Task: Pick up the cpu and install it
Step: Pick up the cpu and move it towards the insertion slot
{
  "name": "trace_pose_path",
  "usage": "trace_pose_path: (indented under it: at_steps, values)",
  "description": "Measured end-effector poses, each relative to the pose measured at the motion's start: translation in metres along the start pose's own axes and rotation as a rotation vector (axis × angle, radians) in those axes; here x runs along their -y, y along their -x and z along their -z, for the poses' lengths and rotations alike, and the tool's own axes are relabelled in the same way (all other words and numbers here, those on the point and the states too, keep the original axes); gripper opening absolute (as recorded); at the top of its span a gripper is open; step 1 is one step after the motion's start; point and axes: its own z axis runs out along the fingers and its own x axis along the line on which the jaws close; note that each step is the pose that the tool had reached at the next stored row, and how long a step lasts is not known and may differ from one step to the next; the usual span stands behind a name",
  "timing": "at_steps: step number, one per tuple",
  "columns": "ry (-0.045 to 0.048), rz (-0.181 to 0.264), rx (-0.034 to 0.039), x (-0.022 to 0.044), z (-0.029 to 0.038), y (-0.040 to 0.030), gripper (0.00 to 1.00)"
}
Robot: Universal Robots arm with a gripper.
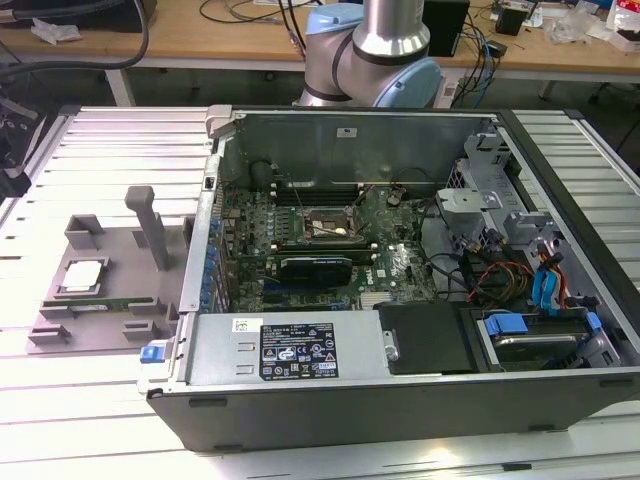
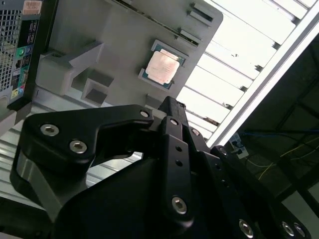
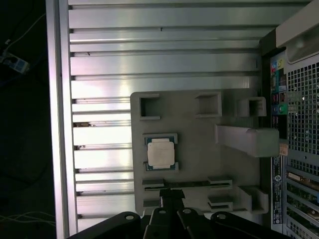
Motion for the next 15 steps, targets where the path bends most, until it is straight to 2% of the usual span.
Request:
trace_pose_path:
  at_steps: [1, 2, 3, 4, 5, 6, 7, 15]
  values:
    - [0.0001, 0.000, 0.0000, 0.0000, 0.0000, 0.0000, 0.11]
    - [0.0000, 0.000, 0.0000, 0.0000, 0.0000, 0.0000, 0.17]
    - [0.0000, 0.000, 0.0000, 0.0000, 0.0000, 0.0000, 0.17]
    - [0.0000, 0.000, 0.0001, 0.0000, -0.0001, 0.0000, 0.36]
    - [0.0000, 0.000, 0.0001, 0.0000, -0.0001, 0.0000, 0.42]
    - [0.0000, 0.000, 0.0001, 0.0000, -0.0001, 0.0000, 0.42]
    - [0.0000, 0.000, 0.0001, 0.0000, -0.0001, 0.0000, 0.48]
    - [0.0001, 0.000, 0.0001, -0.0001, -0.0035, -0.0001, 0.48]
